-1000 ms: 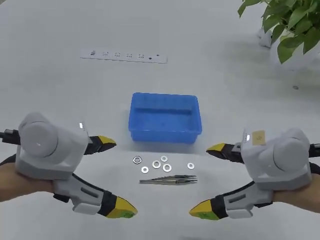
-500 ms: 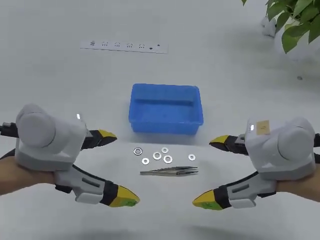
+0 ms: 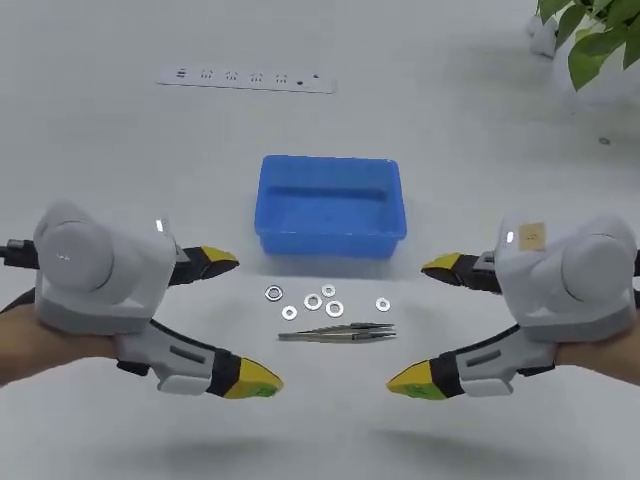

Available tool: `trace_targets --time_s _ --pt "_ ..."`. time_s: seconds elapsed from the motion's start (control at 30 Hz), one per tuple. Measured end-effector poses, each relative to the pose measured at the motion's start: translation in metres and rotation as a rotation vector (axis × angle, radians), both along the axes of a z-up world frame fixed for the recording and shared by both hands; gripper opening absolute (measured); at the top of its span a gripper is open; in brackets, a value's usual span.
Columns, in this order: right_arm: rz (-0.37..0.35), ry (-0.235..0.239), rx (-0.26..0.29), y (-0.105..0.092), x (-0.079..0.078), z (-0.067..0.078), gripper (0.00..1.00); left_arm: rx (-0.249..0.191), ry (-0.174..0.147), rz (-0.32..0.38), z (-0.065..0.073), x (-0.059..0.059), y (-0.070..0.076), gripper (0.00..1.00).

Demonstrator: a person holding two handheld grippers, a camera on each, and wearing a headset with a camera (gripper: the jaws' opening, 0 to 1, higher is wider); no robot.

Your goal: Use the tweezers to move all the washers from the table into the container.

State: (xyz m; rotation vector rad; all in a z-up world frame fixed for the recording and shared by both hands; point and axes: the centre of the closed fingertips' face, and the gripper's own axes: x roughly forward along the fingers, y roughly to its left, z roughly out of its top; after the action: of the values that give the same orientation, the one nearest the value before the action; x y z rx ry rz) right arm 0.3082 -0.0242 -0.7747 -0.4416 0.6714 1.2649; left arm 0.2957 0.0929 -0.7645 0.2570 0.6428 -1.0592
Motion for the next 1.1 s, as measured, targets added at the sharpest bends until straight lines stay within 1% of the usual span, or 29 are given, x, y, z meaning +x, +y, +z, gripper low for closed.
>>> trace_targets --time_s 0.07,0.13,0.17,0.2,0.23,0.27,0.33,0.4,0.47,0.5,0.57,0.6,0.67,0.7,0.77,0.83,0.9,0.93,0.97,1.0,1.07,1.1 --pt "0.0 -0.011 0.005 0.002 0.002 0.001 0.81 0.006 -0.01 -0.001 0.0 0.001 0.0 0.89" --pt "0.012 -0.02 -0.001 0.005 0.001 0.0 0.81 0.019 -0.021 -0.014 -0.003 -0.001 -0.002 0.88" --pt "0.026 -0.025 -0.002 0.007 -0.001 0.0 0.79 0.023 -0.019 -0.016 -0.005 -0.001 -0.003 0.89" --pt "0.028 -0.024 -0.002 0.008 -0.001 0.0 0.78 0.029 -0.009 -0.016 -0.007 -0.002 -0.004 0.89" --pt "0.032 -0.024 -0.002 0.01 -0.002 0.0 0.76 0.033 -0.006 -0.019 -0.008 -0.003 -0.004 0.88" --pt "0.034 -0.025 -0.001 0.01 -0.002 0.0 0.75 0.039 -0.019 -0.024 -0.009 -0.003 -0.004 0.86" --pt "0.046 -0.033 0.006 0.013 -0.002 0.001 0.72 0.046 -0.027 -0.03 -0.01 -0.002 -0.005 0.83" --pt "0.059 -0.045 0.012 0.017 -0.002 0.002 0.69 0.042 -0.027 -0.041 -0.012 -0.003 -0.007 0.8" --pt "0.073 -0.051 0.025 0.022 -0.004 0.002 0.65 0.039 -0.035 -0.063 -0.014 -0.004 -0.013 0.76" --pt "0.079 -0.048 0.022 0.023 -0.004 0.001 0.64 0.041 -0.038 -0.08 -0.016 -0.005 -0.016 0.74" --pt "0.108 -0.044 -0.008 0.025 -0.007 -0.006 0.61 0.041 -0.033 -0.097 -0.018 -0.006 -0.021 0.71" --pt "0.132 -0.049 -0.02 0.027 -0.008 -0.009 0.59 0.043 -0.034 -0.11 -0.019 -0.007 -0.024 0.68" --pt "0.155 -0.053 -0.031 0.029 -0.009 -0.012 0.55 0.053 -0.059 -0.135 -0.02 -0.006 -0.028 0.65" --pt "0.163 -0.065 -0.028 0.031 -0.008 -0.012 0.54 0.053 -0.057 -0.138 -0.021 -0.006 -0.029 0.63" --pt "0.155 -0.058 -0.03 0.034 -0.006 -0.014 0.54 0.05 -0.049 -0.151 -0.022 -0.007 -0.031 0.59" --pt "0.163 -0.054 -0.031 0.036 -0.004 -0.016 0.52 0.055 -0.046 -0.163 -0.026 -0.007 -0.032 0.54" --pt "0.172 -0.05 -0.048 0.036 -0.003 -0.02 0.49 0.07 -0.038 -0.178 -0.03 -0.009 -0.033 0.51" --pt "0.181 -0.051 -0.055 0.037 -0.003 -0.022 0.47 0.074 -0.032 -0.182 -0.032 -0.009 -0.033 0.5" --pt "0.192 -0.047 -0.06 0.038 -0.003 -0.023 0.45 0.076 -0.025 -0.186 -0.034 -0.009 -0.034 0.5" --pt "0.2 -0.04 -0.067 0.038 -0.004 -0.025 0.4 0.074 -0.019 -0.19 -0.035 -0.01 -0.035 0.49" --pt "0.22 -0.02 -0.088 0.038 -0.006 -0.029 0.31 0.074 -0.027 -0.193 -0.035 -0.009 -0.037 0.46" --pt "0.228 -0.007 -0.093 0.039 -0.008 -0.03 0.29 0.073 -0.024 -0.195 -0.035 -0.008 -0.039 0.45"
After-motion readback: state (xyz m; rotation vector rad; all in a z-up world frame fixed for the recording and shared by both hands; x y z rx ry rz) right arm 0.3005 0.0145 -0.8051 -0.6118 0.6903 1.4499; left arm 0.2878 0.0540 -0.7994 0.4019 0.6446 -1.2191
